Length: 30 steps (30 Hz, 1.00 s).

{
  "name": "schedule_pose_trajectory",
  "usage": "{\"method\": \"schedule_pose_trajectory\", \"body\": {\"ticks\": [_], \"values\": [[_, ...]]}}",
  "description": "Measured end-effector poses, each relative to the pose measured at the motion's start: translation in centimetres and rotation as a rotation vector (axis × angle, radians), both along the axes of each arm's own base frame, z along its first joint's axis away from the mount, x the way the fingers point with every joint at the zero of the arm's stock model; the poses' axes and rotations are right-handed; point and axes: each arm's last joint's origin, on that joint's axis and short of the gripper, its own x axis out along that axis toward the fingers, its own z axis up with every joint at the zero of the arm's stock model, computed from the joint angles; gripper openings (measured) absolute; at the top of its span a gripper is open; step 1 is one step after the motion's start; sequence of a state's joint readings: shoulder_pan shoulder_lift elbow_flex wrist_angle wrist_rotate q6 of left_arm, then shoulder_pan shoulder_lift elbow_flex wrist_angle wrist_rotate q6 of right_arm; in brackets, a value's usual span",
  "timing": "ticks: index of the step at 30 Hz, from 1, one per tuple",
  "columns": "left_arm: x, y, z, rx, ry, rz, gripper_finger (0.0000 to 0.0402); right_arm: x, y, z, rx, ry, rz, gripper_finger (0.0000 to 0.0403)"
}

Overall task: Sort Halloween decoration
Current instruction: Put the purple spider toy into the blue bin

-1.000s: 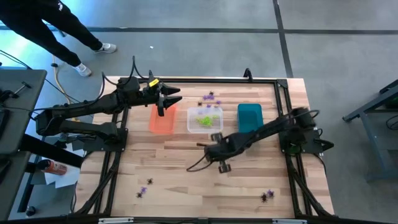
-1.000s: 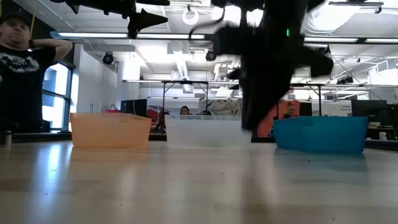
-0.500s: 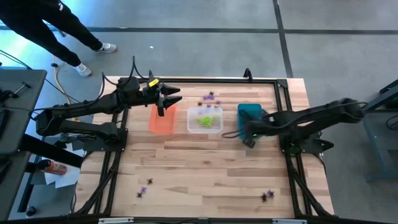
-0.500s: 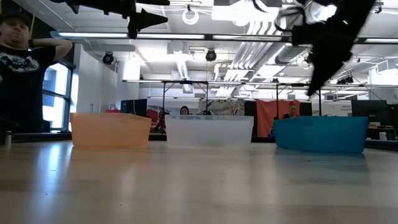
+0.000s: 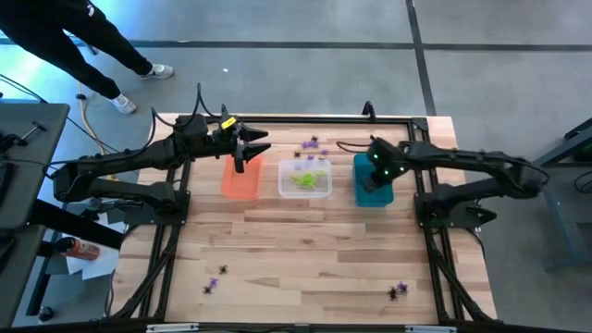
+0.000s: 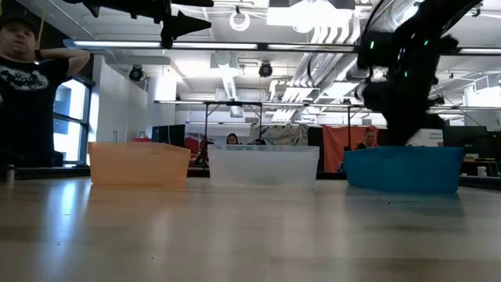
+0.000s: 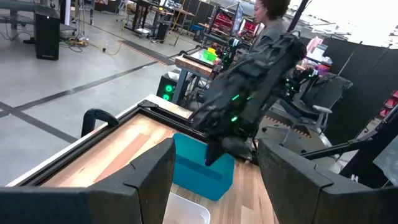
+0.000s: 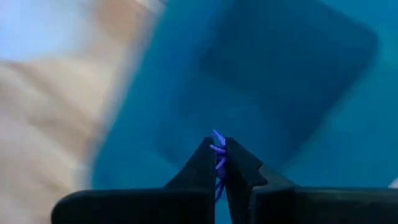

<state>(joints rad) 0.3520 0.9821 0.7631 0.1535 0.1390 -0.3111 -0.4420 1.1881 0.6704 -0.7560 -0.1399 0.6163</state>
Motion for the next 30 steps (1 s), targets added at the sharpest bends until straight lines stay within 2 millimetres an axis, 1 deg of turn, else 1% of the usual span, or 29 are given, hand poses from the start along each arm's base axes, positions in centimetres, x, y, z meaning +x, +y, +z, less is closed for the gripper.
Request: {"method": "schedule_pose_trajectory", "body": {"ticks": [1,3,6,9,13,16,18,21,25,28,30], "values": [[0.0,0.0,0.0,0.0,0.0,0.0,0.0216,-0.1,-0.4,-0.7,0.009,0.05,-0.001,0.0003],[0.0,0.0,0.0,0.0,0.0,0.0,0.0216,0.2,-1.3,-1.7,0.0,0.095,-0.025,0.0003],[0.0,0.0,0.0,0.0,0.0,0.0,0.0216,0.9,-2.2,-2.6,-0.003,0.078,-0.07,0.0007],[0.0,0.0,0.0,0.0,0.0,0.0,0.0216,1.5,-2.6,-2.9,-0.024,0.056,-0.134,0.0014],[0.0,0.0,0.0,0.0,0.0,0.0,0.0216,1.6,-2.8,-3.3,-0.038,0.086,-0.233,0.0024],[0.0,0.0,0.0,0.0,0.0,0.0,0.0216,1.7,-2.9,-3.5,-0.036,0.093,-0.256,0.0044],[0.0,0.0,0.0,0.0,0.0,0.0,0.0216,1.8,-2.9,-3.5,-0.032,0.085,-0.276,0.0066],[0.0,0.0,0.0,0.0,0.0,0.0,0.0216,2.1,-3.1,-2.9,-0.036,0.072,-0.281,0.0109],[0.0,0.0,0.0,0.0,0.0,0.0,0.0216,2.7,-3.5,-1.3,-0.077,0.084,-0.224,0.0172],[0.0,0.0,0.0,0.0,0.0,0.0,0.0216,3.1,-3.8,0.5,-0.09,0.11,-0.161,0.0211],[0.0,0.0,0.0,0.0,0.0,0.0,0.0216,3.4,-3.9,2.2,-0.101,0.11,-0.116,0.0227]]}}
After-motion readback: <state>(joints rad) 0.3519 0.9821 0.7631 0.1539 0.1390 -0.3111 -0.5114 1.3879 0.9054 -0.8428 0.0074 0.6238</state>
